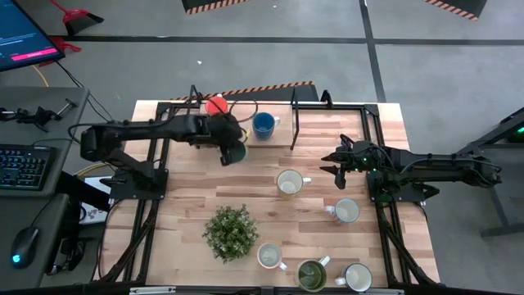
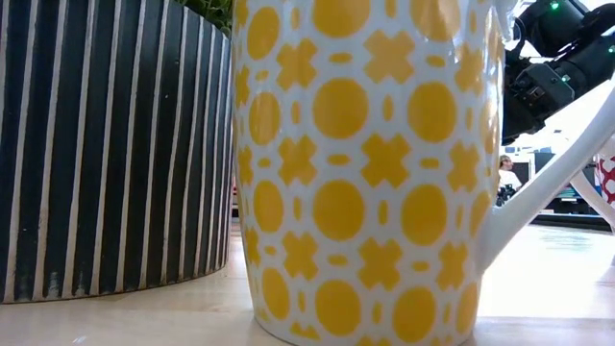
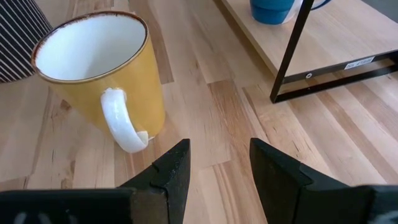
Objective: Place coffee mugs
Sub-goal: Put the green mug on the shelf
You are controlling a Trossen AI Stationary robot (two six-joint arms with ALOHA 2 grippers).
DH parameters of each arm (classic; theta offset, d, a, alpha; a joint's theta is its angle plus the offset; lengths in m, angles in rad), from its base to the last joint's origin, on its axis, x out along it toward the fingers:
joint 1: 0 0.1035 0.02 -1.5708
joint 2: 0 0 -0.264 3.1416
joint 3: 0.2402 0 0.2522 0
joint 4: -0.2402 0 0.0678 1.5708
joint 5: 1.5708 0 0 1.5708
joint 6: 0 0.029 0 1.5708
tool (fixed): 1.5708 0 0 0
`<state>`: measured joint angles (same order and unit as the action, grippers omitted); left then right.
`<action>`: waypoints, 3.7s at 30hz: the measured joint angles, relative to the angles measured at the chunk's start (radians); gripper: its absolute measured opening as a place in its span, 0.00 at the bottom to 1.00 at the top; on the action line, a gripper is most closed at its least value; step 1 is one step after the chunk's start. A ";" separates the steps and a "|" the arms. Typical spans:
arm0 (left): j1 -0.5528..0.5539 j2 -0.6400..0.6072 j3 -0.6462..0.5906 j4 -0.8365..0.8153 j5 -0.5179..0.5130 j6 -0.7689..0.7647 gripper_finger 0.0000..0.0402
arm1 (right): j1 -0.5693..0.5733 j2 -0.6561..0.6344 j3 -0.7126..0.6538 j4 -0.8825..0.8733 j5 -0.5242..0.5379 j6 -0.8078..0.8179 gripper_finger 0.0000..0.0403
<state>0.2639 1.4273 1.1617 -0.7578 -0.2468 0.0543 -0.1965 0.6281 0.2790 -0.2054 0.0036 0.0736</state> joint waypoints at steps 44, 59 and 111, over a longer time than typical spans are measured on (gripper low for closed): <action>0.331 0.000 -0.025 -0.279 -0.059 -0.367 0.02 | 0.000 0.000 0.000 0.000 0.000 0.015 0.36; 0.331 0.000 -0.025 -0.230 -0.060 -0.340 0.04 | 0.000 0.000 0.000 0.000 -0.014 0.021 0.36; 0.331 0.000 -0.026 -0.232 -0.057 -0.312 0.20 | 0.000 0.000 0.000 -0.001 -0.046 0.023 0.36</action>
<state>0.5953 1.4269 1.1355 -0.9901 -0.3037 -0.2576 -0.1963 0.6280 0.2792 -0.2068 -0.0425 0.0967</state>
